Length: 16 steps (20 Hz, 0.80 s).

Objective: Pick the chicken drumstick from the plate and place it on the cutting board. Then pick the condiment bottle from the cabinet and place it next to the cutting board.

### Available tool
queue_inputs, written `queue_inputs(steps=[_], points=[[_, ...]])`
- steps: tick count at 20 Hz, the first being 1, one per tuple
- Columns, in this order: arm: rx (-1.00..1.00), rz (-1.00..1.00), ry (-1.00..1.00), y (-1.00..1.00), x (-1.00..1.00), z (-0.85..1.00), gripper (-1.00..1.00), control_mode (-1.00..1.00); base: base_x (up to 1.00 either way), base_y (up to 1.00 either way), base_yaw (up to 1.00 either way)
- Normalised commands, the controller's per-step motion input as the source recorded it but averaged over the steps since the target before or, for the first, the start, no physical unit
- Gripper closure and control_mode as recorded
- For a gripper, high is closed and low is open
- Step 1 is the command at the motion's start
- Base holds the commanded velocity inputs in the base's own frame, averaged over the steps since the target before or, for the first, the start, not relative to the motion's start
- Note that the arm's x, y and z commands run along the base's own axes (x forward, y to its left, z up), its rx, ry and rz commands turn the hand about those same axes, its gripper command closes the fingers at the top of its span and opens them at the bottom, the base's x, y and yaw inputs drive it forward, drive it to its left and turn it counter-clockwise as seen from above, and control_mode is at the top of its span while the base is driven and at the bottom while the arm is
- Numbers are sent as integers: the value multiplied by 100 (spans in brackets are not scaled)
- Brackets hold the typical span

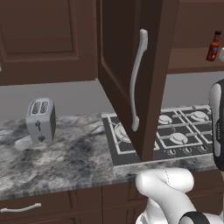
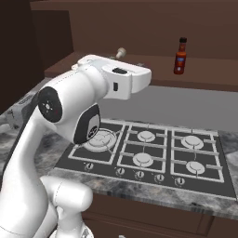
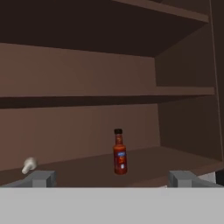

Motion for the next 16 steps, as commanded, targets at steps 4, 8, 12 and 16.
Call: queue_inputs(steps=[4,8,12,16], points=[[0,0,0,-3,17,-3,-100,-100,0,0,0],[0,0,0,-11,14,0,-100,-100,0,0,0],[0,0,0,-13,12,0,-100,-100,0,0,0],[0,0,0,-12,13,0,-100,-100,0,0,0]])
